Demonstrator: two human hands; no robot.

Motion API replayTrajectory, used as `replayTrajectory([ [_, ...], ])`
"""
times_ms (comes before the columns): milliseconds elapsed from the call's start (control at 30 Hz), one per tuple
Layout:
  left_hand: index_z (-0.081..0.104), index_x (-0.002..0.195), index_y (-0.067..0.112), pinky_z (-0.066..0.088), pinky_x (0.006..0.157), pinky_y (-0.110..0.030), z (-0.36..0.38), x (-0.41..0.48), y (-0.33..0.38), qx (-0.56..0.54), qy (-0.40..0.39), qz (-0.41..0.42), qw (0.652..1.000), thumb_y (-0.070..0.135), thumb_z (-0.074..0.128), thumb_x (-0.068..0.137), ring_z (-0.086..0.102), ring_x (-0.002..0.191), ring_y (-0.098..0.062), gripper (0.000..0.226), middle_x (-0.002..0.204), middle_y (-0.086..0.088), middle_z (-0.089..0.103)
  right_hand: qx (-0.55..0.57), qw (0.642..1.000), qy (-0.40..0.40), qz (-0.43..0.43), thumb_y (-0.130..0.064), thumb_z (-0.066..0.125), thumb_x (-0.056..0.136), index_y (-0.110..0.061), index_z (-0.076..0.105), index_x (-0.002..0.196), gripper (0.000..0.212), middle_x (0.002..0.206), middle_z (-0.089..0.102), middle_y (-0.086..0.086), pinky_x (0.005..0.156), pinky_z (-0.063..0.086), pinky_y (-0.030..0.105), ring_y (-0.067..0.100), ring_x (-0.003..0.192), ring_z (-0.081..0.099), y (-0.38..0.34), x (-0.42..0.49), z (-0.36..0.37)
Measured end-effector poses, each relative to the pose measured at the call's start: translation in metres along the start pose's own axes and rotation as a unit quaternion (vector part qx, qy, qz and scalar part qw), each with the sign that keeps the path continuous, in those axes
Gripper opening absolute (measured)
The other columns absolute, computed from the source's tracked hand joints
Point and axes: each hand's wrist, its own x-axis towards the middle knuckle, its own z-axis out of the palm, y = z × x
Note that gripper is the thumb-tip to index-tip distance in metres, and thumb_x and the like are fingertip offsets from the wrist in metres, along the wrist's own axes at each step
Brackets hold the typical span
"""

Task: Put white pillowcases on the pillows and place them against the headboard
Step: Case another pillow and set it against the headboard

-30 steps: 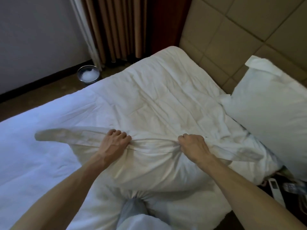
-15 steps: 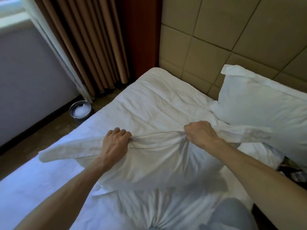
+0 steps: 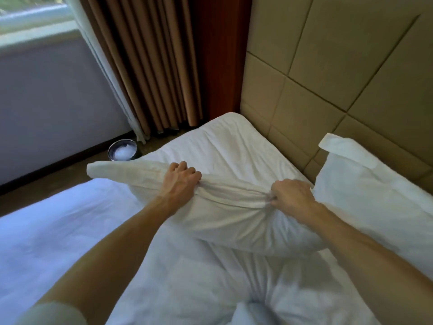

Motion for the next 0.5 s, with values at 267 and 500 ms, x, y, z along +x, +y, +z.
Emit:
replayTrajectory([
  [267,0.072,0.088,0.019,0.044,0.077,-0.038,0.011,0.029,0.038,0.045,-0.062,-0.06,0.995,0.008,0.068,0.073,0.061,0.078,-0.027,0.019,0.078,-0.001,0.069,0.101,0.993,0.052,-0.036,-0.032,0.051,0.093,-0.021,0.056,0.082,0.017,0.078,0.065,-0.003,0.053,0.031,0.031,0.022,0.069,0.06,0.066,0.025,0.061],
  [500,0.066,0.101,0.014,0.04,0.096,-0.046,0.047,0.011,0.036,-0.012,-0.067,-0.127,0.99,0.021,0.074,0.077,0.061,0.092,-0.032,0.026,0.093,-0.006,0.069,0.059,0.997,0.049,0.001,-0.058,0.046,0.096,-0.02,0.057,0.077,0.044,0.082,0.069,0.0,0.05,0.027,0.029,0.019,0.071,0.06,0.069,0.03,0.058],
])
